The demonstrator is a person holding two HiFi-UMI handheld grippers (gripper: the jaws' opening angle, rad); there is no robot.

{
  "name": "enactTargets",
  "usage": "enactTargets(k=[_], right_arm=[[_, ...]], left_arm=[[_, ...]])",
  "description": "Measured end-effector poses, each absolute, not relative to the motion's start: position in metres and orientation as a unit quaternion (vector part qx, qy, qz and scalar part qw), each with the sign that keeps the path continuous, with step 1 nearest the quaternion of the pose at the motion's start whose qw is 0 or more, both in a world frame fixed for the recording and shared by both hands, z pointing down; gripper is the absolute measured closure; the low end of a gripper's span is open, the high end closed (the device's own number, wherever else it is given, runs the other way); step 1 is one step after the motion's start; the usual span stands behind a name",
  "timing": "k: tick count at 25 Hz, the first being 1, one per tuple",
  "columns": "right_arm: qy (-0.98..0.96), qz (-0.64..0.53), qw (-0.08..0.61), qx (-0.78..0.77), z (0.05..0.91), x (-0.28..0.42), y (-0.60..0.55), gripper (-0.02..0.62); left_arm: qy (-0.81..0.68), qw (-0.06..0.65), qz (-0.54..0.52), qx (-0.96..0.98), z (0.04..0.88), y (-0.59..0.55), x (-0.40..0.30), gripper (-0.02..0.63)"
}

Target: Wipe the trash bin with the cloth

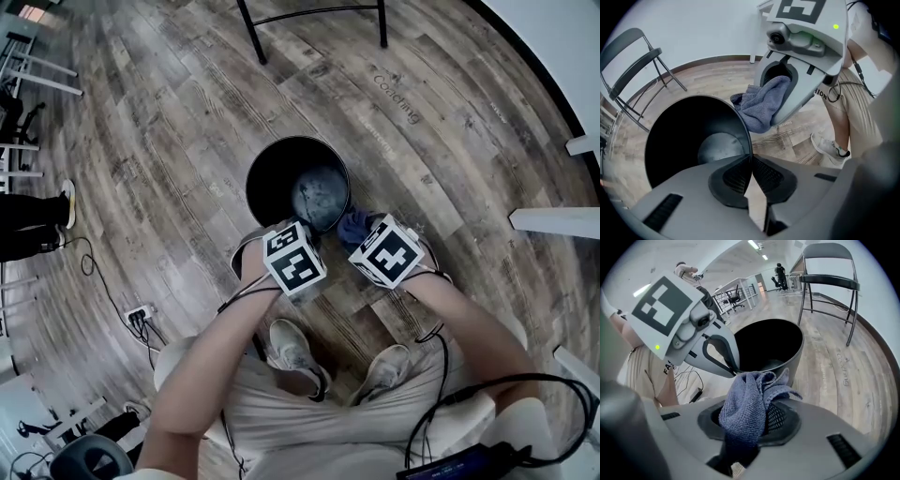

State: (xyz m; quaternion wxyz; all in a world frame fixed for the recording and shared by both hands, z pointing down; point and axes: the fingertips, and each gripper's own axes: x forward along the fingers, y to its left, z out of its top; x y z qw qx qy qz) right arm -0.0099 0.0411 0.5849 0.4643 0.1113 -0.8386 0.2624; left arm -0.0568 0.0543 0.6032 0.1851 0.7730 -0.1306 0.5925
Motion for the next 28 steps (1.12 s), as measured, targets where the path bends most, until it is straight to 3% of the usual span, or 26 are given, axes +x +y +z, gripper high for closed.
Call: enactTargets(k=[16, 28], right_arm=[[-0.82, 0.197, 0.525, 0.115, 0.639, -0.007, 0.024, 0.485], [-0.805, 0.242, 0.529, 0.119, 0.718, -0.014, 0.023, 0.485]], left_arm=[[-0.16, 0.241, 0.546, 0.786, 0.6, 0.051, -0.032, 0.584], [-0.15, 0.259, 0.534, 0.791, 0.601, 0.046, -0.032, 0.583]])
